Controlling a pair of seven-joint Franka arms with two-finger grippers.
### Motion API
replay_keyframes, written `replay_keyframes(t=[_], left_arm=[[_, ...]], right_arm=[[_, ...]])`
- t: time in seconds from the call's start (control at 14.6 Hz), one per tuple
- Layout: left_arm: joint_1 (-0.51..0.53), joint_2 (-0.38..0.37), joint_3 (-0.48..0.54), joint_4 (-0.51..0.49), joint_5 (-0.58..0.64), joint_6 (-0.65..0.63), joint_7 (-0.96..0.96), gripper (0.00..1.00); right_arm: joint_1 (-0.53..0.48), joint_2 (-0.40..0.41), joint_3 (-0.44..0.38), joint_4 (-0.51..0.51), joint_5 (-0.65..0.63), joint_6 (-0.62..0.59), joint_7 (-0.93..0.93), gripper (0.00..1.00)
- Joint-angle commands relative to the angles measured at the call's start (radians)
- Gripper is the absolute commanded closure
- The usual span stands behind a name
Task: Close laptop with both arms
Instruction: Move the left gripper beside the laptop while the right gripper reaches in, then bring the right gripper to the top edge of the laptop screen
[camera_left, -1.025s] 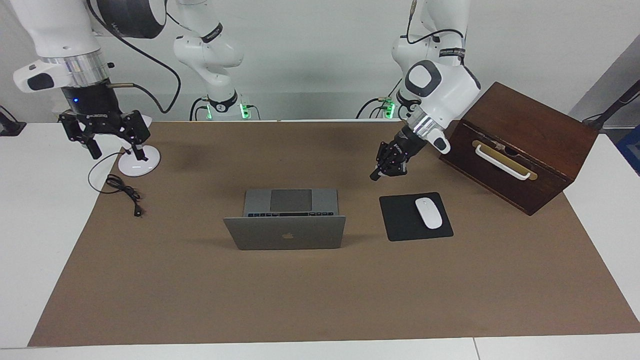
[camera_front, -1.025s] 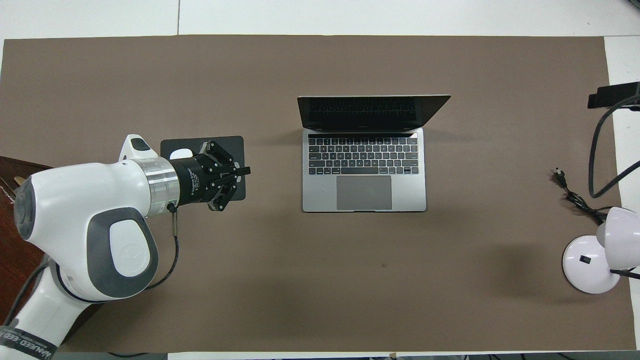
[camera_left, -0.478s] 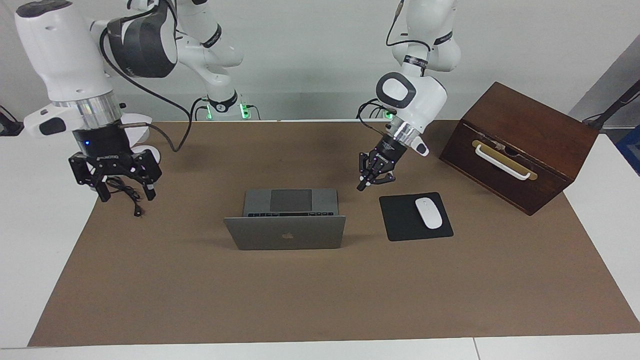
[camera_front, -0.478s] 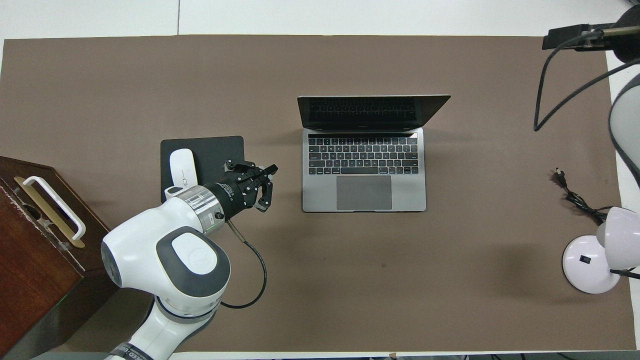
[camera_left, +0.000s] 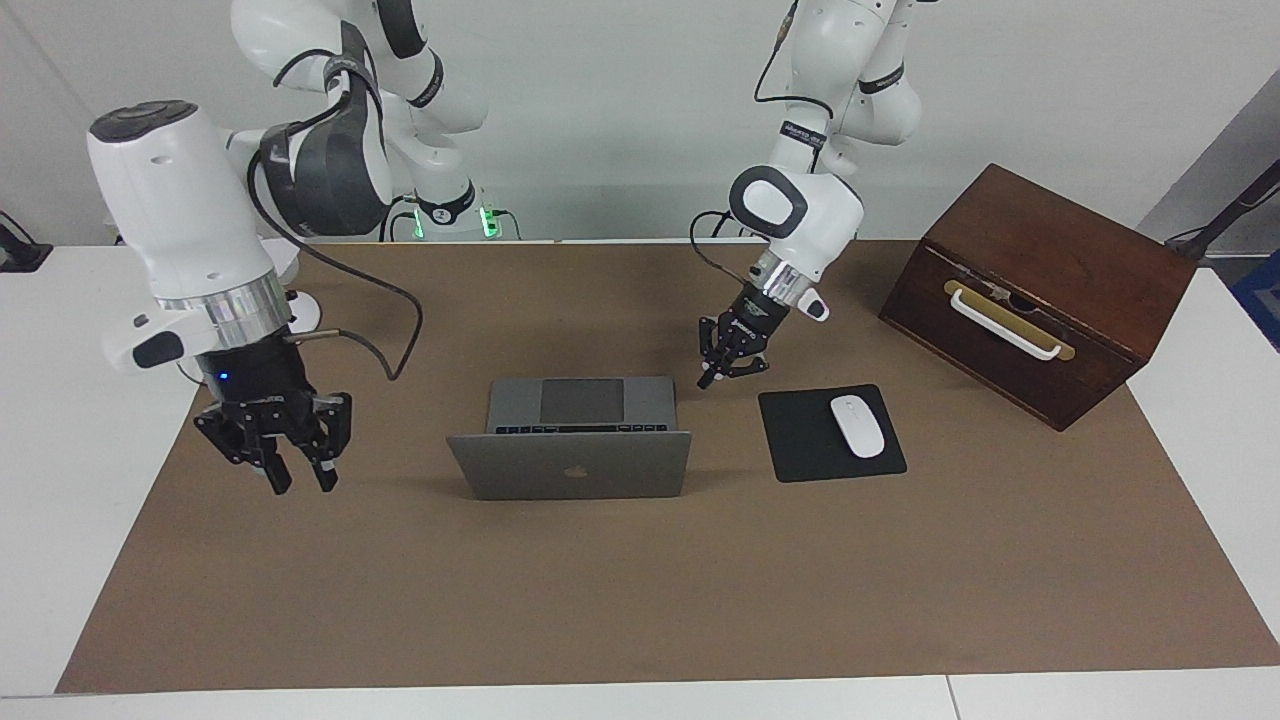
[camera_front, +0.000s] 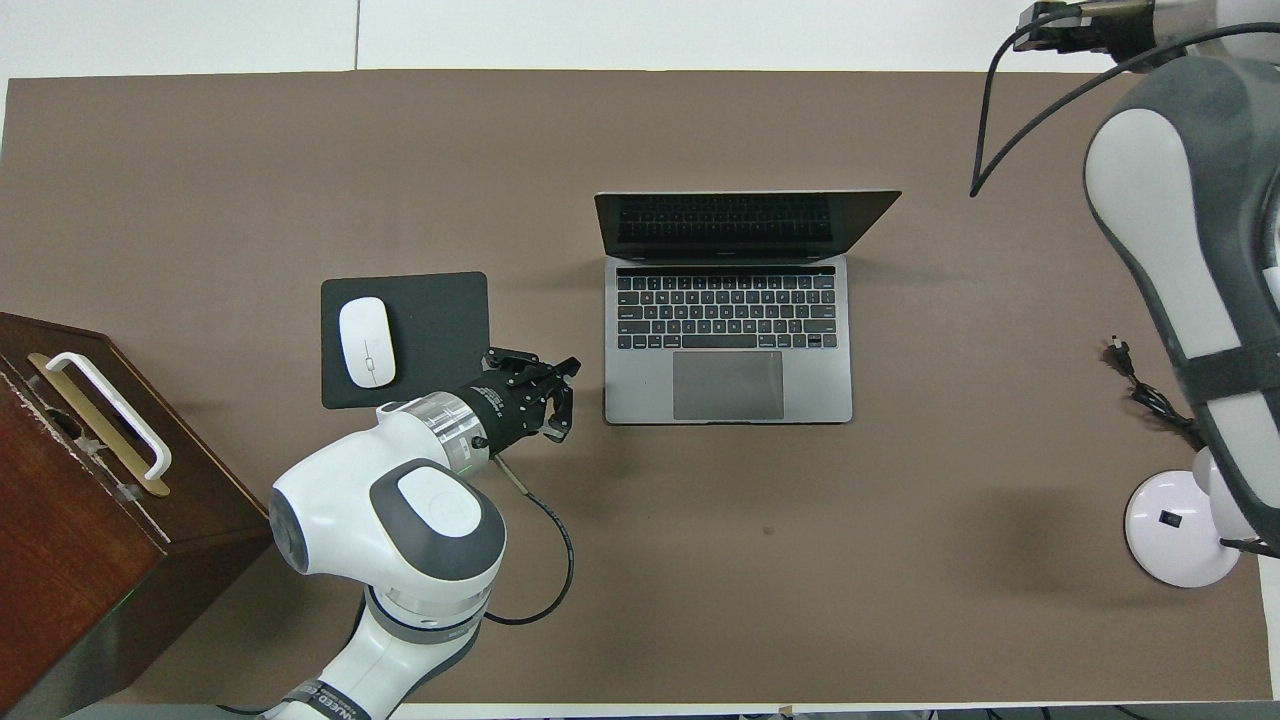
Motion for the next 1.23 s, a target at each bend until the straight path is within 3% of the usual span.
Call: replay_keyframes(t=[0.0,0.14,0.55,1.16], left_arm=[[-0.063,0.058,0.011,0.041,-0.031,0.059,-0.009,1.0],[-0.088,0.098,0.011,0.067,-0.03,0.076,-0.009,1.0],[-0.098,0.144,0.011,0.107,-0.031,0.093,-0.009,1.0],[-0.141,0.184,0.011,0.119,-0.031,0.122,-0.009,1.0]], right_arm=[[0.045,0.062,-0.006,0.064,-0.034,0.025,0.066,1.0],[0.065,0.079,0.001,0.064,-0.09,0.026,0.147,1.0],[0.148,0.108,0.007,0.064,-0.196,-0.034,0.155,1.0],[0.246,0.177,0.043,0.071,-0.196,-0.041,0.219,1.0]])
